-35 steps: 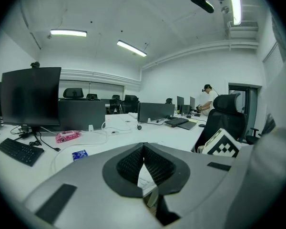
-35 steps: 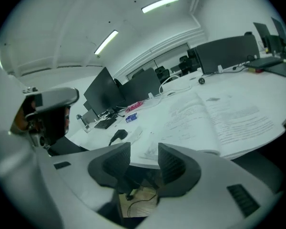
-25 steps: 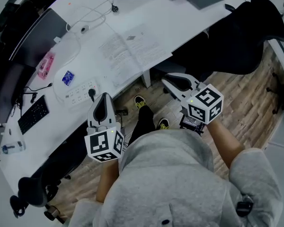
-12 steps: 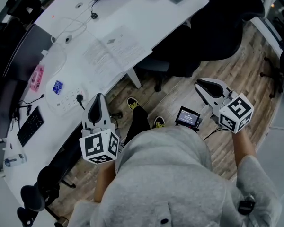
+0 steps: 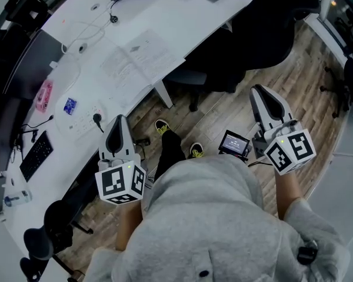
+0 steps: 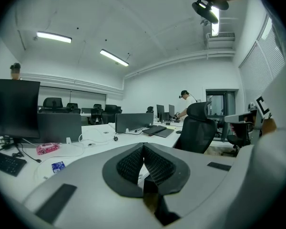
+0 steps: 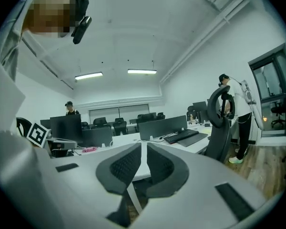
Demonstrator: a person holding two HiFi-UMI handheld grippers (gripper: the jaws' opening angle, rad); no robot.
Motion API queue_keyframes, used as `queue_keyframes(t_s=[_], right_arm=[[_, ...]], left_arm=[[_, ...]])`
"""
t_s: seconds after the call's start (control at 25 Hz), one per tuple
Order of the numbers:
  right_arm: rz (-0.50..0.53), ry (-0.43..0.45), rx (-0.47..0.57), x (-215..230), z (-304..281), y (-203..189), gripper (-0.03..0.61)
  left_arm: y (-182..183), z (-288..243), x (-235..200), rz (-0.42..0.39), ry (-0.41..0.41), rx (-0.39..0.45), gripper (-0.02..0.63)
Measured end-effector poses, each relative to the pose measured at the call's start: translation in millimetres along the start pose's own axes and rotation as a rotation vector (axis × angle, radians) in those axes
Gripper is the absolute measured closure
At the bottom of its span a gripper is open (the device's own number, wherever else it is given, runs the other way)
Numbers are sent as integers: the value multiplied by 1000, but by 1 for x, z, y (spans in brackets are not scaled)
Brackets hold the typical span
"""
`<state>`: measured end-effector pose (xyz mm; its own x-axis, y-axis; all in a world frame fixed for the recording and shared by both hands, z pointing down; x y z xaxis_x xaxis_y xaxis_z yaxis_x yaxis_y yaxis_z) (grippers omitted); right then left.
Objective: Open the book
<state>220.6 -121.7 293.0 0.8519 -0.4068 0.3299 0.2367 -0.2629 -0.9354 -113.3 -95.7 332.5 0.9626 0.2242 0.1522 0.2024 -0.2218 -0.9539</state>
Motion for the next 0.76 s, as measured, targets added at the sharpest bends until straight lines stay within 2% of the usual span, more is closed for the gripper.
queue_keyframes(t_s=[0.52, 0.76], right_arm=[[4, 82, 2, -10, -8, -2, 525], [-46, 103, -8, -8, -11, -4, 525]], left_arm=[[-1, 12, 4, -1, 39, 5, 603], [0, 7, 8, -6, 33, 7, 603]])
Point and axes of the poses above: the fingertips, and each gripper's own axes: z backward along the fingers, x to its right, y out of its top, the point moved 2 cm from there along z, backward along the fingers, and after that the axes turned 11 degrees about -z, right-handed, at the moved point
